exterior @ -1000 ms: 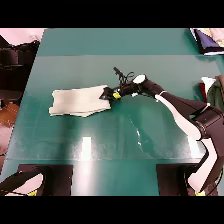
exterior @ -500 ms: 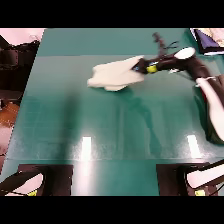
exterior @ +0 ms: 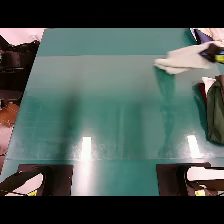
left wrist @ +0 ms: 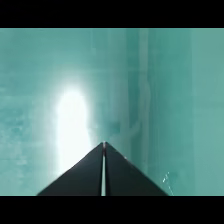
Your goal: Fold the shirts.
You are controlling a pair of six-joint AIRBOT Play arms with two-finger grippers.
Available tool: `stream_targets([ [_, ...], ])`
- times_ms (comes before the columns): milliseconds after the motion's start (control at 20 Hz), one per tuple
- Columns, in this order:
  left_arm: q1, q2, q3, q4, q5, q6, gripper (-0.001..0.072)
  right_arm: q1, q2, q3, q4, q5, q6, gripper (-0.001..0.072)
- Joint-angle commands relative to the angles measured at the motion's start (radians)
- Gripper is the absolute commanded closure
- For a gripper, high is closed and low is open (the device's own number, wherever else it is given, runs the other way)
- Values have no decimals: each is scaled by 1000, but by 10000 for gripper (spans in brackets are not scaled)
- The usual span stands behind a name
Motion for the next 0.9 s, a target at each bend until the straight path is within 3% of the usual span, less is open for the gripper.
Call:
stream_targets([
  [0,1,0,0,-19,-38,-5,679,-162,13,1,-10,-45,-6,698],
  [200,1,0,0,-50,-56,-6,679,-229,13,3,-10,-120,-9,698],
  [400,1,0,0,-58,-83,-14,679,-245,13,121,-10,-116,-90,698],
  [850,1,0,0,-92,-100,-36,678,-297,14,416,-84,130,-66,698],
])
